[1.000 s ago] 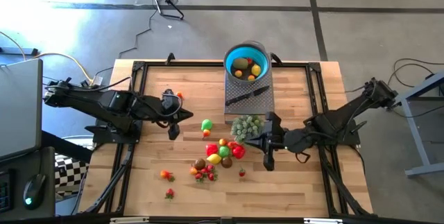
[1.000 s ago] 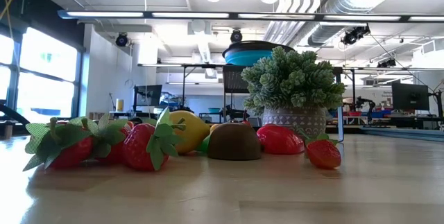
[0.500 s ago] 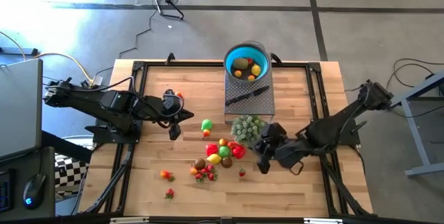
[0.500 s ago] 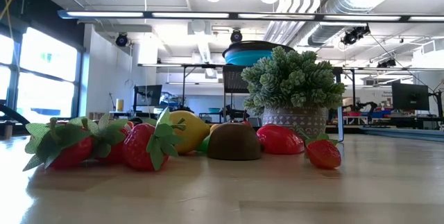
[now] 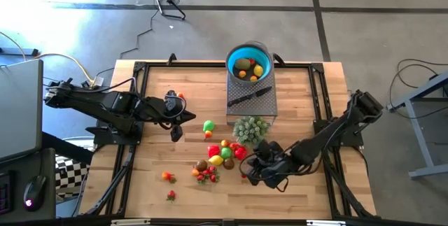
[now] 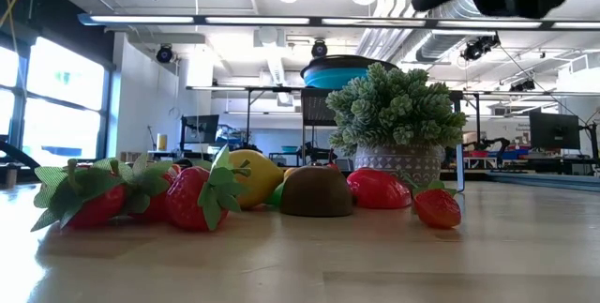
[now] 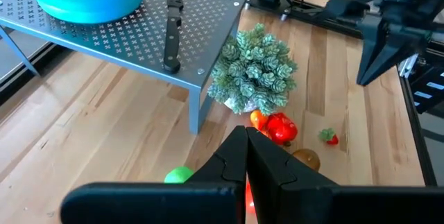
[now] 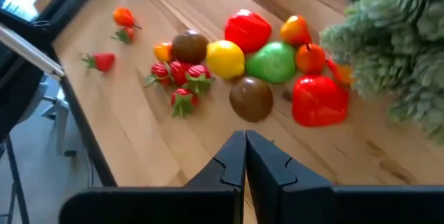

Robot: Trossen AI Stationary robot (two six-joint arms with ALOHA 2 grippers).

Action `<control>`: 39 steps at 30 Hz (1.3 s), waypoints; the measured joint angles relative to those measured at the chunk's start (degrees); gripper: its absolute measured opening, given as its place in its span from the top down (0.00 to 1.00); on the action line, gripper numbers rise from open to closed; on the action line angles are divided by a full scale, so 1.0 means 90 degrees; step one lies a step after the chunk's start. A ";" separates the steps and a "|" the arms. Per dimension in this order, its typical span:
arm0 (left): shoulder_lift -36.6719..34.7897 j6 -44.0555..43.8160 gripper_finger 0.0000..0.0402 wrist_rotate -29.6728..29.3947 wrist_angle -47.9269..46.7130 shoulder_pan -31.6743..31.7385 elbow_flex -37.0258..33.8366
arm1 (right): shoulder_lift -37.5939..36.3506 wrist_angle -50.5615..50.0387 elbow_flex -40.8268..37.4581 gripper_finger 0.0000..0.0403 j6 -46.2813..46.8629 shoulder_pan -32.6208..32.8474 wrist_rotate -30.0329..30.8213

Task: Pick & Place Fruit
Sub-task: Put the red strawberry into the blue strainer bowl

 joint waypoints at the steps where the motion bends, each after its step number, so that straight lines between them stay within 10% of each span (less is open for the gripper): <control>1: 0.0000 0.0000 1.00 0.0000 0.0002 0.0000 0.0000 | 0.0056 -0.0006 0.0000 0.99 0.0084 0.0002 -0.0011; 23: 0.0000 0.0000 1.00 0.0005 0.0000 0.0000 0.0000 | 0.0333 -0.0477 -0.0001 0.98 0.0634 -0.0068 -0.1211; 39: 0.0000 0.0000 1.00 0.0003 -0.0006 0.0000 0.0000 | 0.0978 0.0227 -0.0002 0.58 0.0543 -0.0034 -0.1222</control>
